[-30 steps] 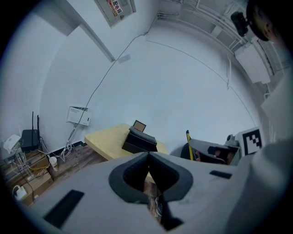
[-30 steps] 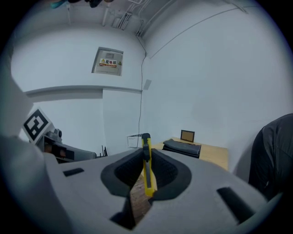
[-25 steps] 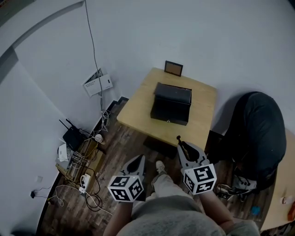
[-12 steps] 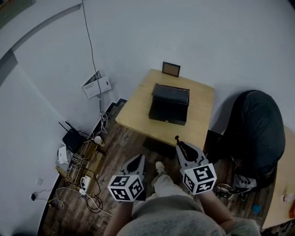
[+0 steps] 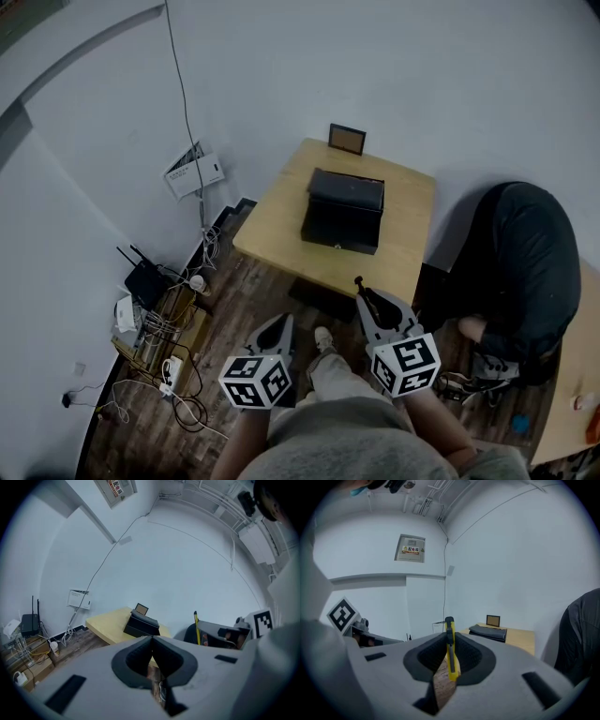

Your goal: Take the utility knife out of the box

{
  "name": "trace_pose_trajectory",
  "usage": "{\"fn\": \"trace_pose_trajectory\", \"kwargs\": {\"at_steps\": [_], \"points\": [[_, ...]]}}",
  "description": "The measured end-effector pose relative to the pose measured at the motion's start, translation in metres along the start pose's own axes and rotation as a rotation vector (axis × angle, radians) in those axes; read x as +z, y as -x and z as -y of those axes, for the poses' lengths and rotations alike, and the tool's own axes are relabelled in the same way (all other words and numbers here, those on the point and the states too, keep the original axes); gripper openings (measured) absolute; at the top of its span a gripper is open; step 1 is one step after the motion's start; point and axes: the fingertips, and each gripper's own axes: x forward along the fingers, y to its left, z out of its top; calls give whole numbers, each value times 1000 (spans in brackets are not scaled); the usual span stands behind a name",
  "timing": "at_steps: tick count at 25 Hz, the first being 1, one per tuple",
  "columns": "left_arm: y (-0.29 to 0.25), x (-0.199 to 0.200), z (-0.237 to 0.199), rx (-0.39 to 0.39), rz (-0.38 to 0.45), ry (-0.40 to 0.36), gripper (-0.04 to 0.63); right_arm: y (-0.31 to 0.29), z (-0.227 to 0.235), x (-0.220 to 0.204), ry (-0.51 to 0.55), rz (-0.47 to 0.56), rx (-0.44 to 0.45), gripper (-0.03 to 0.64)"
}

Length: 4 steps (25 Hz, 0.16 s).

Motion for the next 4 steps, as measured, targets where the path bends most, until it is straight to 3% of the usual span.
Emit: {"fn": "trace_pose_trajectory", "kwargs": {"at_steps": [4], "points": [[-3, 1, -1, 1, 1, 6, 3, -2, 1, 1, -1, 2, 3, 42]]}}
